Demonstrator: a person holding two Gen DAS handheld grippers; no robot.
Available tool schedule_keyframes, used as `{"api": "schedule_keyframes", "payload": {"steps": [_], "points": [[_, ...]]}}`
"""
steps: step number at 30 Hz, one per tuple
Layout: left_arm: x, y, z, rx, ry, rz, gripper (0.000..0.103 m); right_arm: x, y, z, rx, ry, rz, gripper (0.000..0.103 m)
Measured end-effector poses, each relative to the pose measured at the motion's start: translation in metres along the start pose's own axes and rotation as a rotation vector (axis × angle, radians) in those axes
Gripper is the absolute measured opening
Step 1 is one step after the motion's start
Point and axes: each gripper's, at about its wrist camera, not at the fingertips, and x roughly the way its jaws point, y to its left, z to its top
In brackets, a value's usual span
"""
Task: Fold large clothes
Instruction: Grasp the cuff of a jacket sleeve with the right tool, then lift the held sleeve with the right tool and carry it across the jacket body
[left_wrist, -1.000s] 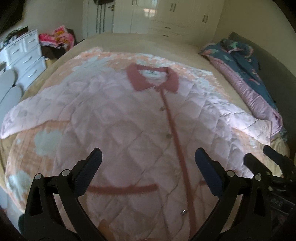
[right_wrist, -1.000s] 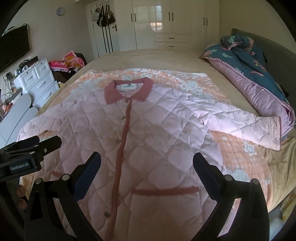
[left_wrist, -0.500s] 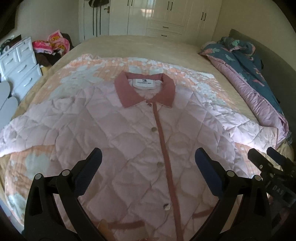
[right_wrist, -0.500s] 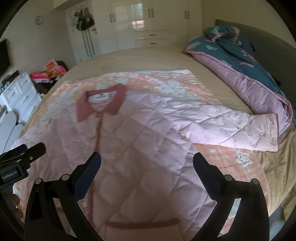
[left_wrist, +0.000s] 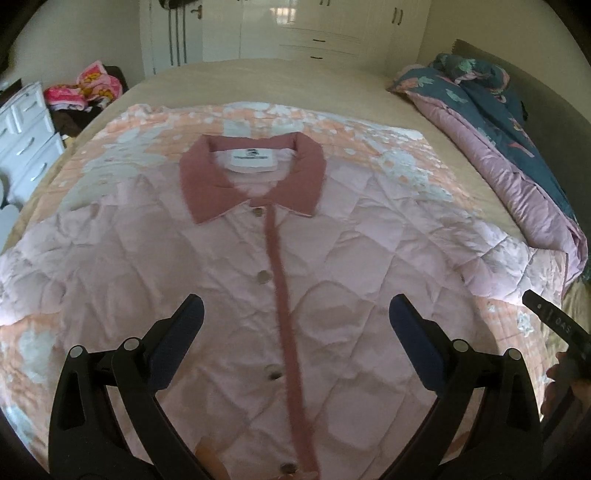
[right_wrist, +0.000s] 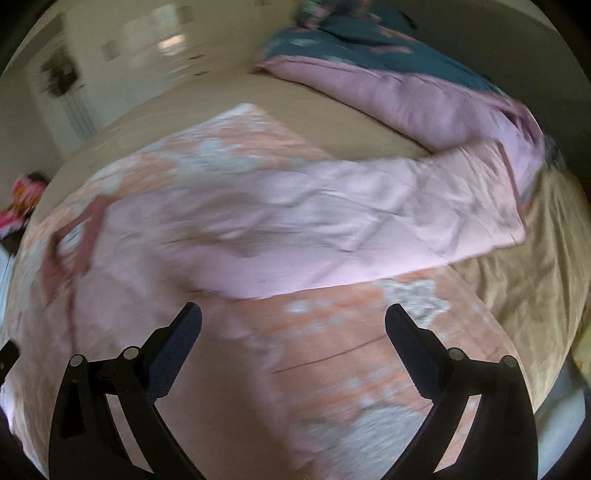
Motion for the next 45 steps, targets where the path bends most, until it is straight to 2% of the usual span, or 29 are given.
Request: {"api": "schedule_keyframes", "payload": {"steps": [10, 15, 19, 24, 26, 27, 29, 31, 34, 37, 45], "points": [[0.037, -0.024, 0.009, 0.017, 0.03, -0.003, 0.094, 0.051, -0.108, 0.015, 0.267, 0.054, -0.121, 0.099], [0.053, -0.027, 0.013, 0.014, 0.044, 0.003, 0.094, 0.071, -0.151, 0.019, 0.39, 0.067, -0.134, 0.099], [0.068, -0.024, 0.017, 0.005, 0.065, 0.017, 0.094, 0.089, -0.181, 0.023, 0.501, 0.078, -0.094, 0.099], [0.08, -0.012, 0.025, -0.013, 0.084, 0.043, 0.094, 0.1, -0.209, 0.029, 0.622, 0.015, -0.022, 0.098], [0.082, -0.005, 0.027, -0.027, 0.086, 0.048, 0.094, 0.1, -0.218, 0.032, 0.648, -0.026, -0.014, 0.079], [0.082, -0.002, 0.028, -0.033, 0.086, 0.051, 0.094, 0.098, -0.222, 0.034, 0.651, -0.048, -0.014, 0.06], [0.081, 0.003, 0.029, -0.036, 0.085, 0.058, 0.094, 0.097, -0.231, 0.036, 0.676, -0.073, 0.017, 0.044], [0.079, 0.007, 0.03, -0.036, 0.083, 0.065, 0.094, 0.087, -0.228, 0.04, 0.631, -0.121, 0.036, 0.026], [0.074, 0.012, 0.034, -0.034, 0.081, 0.076, 0.094, 0.067, -0.211, 0.054, 0.536, -0.201, 0.048, 0.019], [0.066, 0.014, 0.038, -0.031, 0.075, 0.075, 0.094, 0.031, -0.18, 0.068, 0.42, -0.285, 0.091, 0.017], [0.034, 0.027, 0.053, -0.03, 0.043, 0.056, 0.094, -0.032, -0.107, 0.098, 0.221, -0.387, 0.194, 0.016]]}}
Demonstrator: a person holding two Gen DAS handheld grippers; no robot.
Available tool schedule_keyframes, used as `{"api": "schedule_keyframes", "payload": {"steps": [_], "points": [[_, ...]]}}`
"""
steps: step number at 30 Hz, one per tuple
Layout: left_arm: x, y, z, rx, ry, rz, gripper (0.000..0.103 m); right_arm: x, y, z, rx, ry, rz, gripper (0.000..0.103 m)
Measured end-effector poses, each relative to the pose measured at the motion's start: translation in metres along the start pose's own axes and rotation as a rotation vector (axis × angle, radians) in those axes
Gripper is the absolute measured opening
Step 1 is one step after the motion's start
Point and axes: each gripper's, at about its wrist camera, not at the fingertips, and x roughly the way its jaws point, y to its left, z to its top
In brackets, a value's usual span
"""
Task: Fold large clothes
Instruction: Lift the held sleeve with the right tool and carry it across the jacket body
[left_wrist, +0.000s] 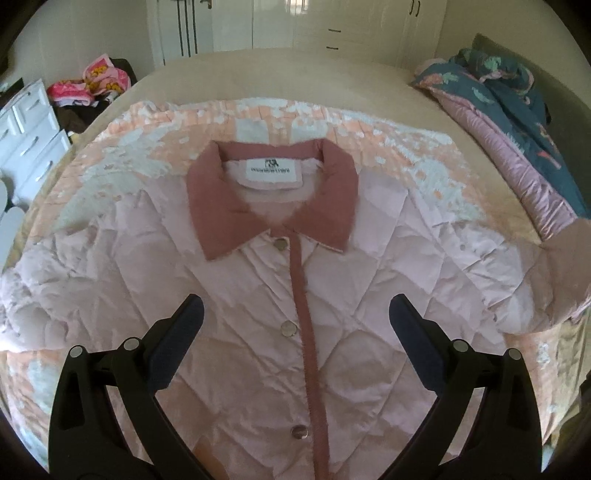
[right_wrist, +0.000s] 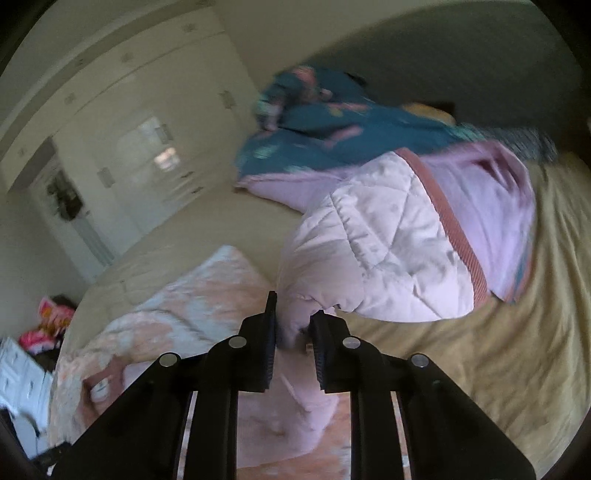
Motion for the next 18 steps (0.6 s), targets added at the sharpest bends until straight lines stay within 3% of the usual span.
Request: {"api": "schedule_keyframes", "payload": {"steps": [10, 18], "points": [[-0.046, 0.038, 0.015, -0.06, -0.082, -0.042, 0.094, -0.019, 0.088, 0.013, -0.13, 0.0, 0.114, 0.016], [-0.063, 0.08, 0.012, -0.129, -0.099, -0.071, 0.094, -0.04, 0.151, -0.003, -0.239, 0.002, 0.163, 0.016]]}}
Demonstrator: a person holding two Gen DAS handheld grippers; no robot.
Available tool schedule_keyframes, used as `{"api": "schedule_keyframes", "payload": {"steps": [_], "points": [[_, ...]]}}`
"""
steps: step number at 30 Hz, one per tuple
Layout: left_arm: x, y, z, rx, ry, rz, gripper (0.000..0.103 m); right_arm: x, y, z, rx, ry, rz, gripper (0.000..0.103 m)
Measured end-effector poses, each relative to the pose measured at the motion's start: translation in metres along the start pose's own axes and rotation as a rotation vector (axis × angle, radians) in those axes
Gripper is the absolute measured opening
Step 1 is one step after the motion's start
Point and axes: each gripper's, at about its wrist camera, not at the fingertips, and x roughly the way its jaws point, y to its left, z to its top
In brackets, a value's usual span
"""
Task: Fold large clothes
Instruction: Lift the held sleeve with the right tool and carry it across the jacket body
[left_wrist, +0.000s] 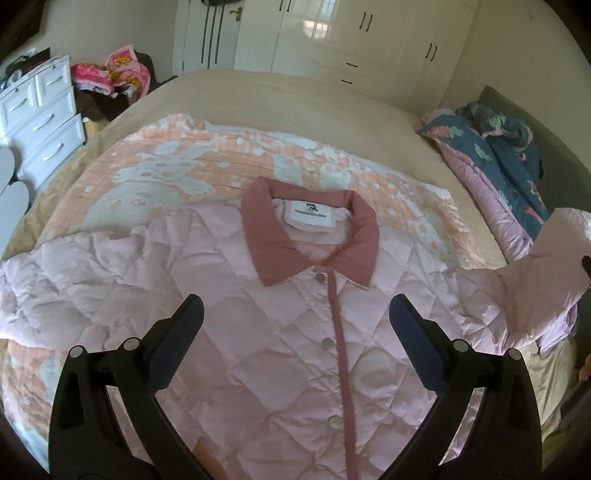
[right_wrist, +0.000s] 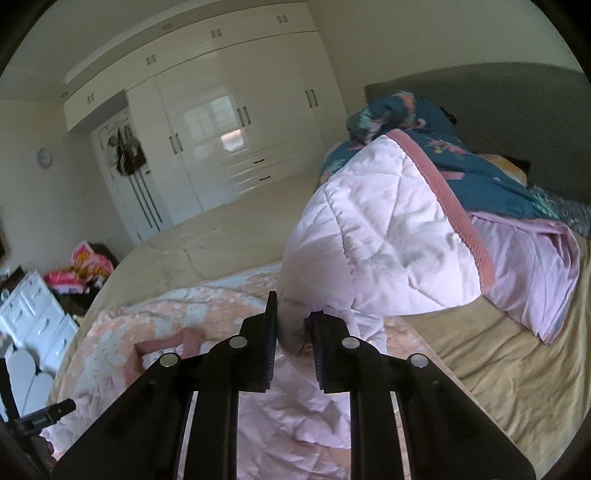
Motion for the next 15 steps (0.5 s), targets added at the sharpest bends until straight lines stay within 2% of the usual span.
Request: {"api": "schedule_keyframes", "payload": {"steps": [10, 15], "points": [[-0.015, 0.037, 0.0, -0.033, -0.018, -0.017, 0.094, -0.002, 0.084, -0.015, -0.108, 0.002, 0.104, 0.016], [-0.014, 0.056, 0.0, -0.093, -0.011, -0.041, 0.094, 0.004, 0.122, -0.029, -0.175, 0.014, 0.144, 0.016]]}}
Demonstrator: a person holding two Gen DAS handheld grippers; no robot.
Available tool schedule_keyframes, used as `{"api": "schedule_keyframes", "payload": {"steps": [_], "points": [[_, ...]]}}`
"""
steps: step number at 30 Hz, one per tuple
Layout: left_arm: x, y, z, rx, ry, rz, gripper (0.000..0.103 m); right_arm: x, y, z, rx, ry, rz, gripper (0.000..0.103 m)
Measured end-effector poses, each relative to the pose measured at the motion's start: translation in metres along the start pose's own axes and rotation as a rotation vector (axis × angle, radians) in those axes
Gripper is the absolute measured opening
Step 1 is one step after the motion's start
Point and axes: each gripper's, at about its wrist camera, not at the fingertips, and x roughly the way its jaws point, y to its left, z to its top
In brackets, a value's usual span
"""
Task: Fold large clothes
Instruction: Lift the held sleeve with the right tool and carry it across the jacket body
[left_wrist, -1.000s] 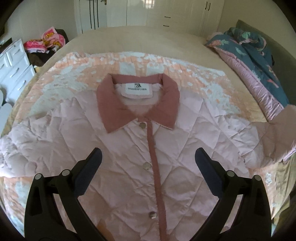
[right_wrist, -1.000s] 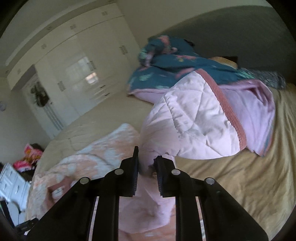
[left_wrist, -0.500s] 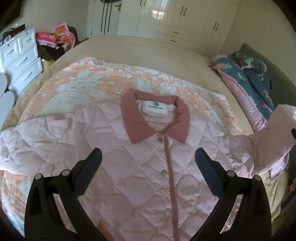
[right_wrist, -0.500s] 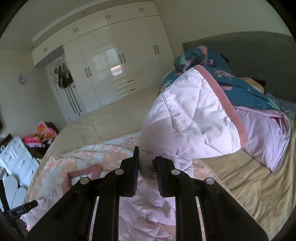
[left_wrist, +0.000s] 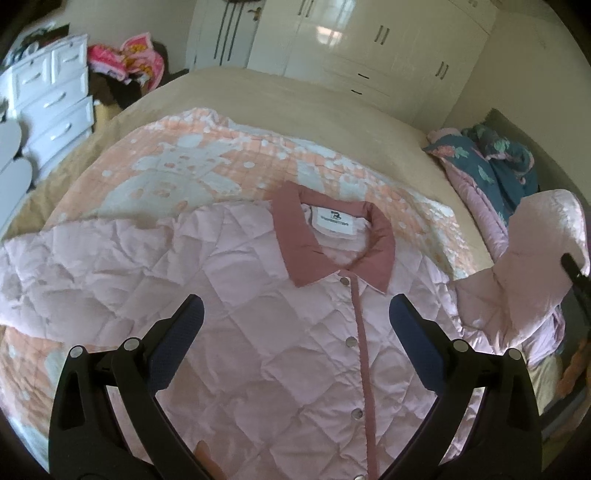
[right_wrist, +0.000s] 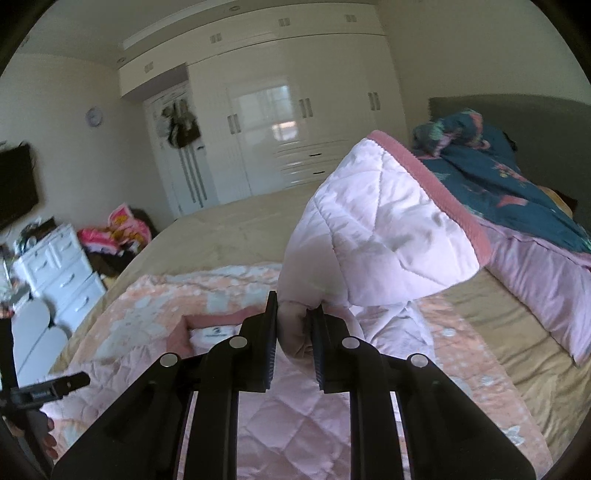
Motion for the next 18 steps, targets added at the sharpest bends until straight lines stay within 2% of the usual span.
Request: {"api": "schedule_keyframes", "payload": {"steps": [3, 12, 18], "points": [[0.0, 0.013, -0.001, -0.054, 0.019, -0.051, 0.094, 0.009, 0.02, -0.012, -0.02, 0.017, 0.032, 0.016], [-0.005, 0.037, -0.007, -0.119, 0.006, -0.105, 0.094, 0.043, 0.078, -0.054, -0.065, 0.114, 0.137, 0.016], [-0.003, 0.056, -0.014, -0.174, 0.02, -0.141, 0.094, 0.068, 0.109, -0.092, -0.101, 0.215, 0.18, 0.016]]}}
